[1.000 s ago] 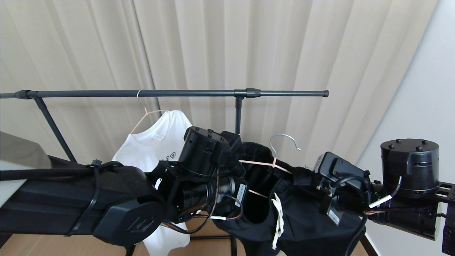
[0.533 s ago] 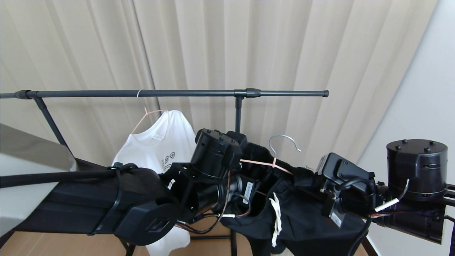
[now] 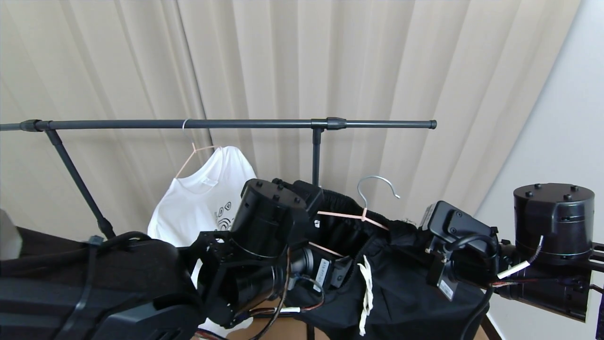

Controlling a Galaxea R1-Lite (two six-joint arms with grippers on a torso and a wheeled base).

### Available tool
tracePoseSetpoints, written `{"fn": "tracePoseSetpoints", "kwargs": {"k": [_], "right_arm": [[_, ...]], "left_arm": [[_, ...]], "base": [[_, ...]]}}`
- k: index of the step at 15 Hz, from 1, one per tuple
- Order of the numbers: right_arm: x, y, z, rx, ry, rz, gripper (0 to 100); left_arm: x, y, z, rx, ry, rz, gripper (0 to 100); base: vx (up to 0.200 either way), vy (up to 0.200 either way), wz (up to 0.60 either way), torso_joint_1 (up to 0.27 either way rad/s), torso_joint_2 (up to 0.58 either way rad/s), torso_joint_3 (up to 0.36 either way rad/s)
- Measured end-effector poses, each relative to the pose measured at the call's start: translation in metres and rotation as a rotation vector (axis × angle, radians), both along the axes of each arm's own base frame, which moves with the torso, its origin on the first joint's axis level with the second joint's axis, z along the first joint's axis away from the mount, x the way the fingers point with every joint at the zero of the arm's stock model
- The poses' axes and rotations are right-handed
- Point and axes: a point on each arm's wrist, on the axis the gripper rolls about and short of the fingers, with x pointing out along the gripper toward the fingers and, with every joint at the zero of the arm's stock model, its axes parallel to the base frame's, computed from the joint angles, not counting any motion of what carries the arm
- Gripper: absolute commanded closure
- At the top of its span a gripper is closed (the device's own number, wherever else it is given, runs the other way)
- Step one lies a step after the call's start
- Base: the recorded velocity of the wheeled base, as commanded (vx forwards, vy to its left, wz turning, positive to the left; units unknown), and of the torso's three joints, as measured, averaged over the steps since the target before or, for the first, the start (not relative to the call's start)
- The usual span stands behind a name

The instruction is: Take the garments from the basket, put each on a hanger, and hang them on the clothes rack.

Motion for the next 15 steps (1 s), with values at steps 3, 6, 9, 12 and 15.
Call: {"fn": "tracePoseSetpoints", "kwargs": {"k": [3,6,9,12,15], "right_arm": [[0.001,0.0,-0.001,-0.001,0.003,0.001,100],[0.001,0.0,-0.001,0.002,0.007,0.006,100],[0.002,-0.001,-0.001,0.011,0.013,0.018,100],[0.004,-0.007,-0.002,0.05,0.039,0.078,100],[0.005,-0.012,-0.004,0.084,0.065,0.14,100]], "left_arm": [[-0.016,0.012,0.009,-0.009,-0.015,-0.018,0],[-0.026,0.021,0.018,-0.029,-0.03,-0.026,0],[-0.031,0.031,0.032,-0.051,-0.07,-0.03,0],[-0.025,0.06,0.046,-0.023,-0.148,-0.026,0],[-0.011,0.105,0.055,-0.006,-0.2,-0.096,0]], "base": [[0.0,0.0,0.0,0.0,0.0,0.0],[0.0,0.0,0.0,0.0,0.0,0.0],[0.0,0.0,0.0,0.0,0.0,0.0],[0.0,0.0,0.0,0.0,0.0,0.0],[0.0,0.0,0.0,0.0,0.0,0.0]]}}
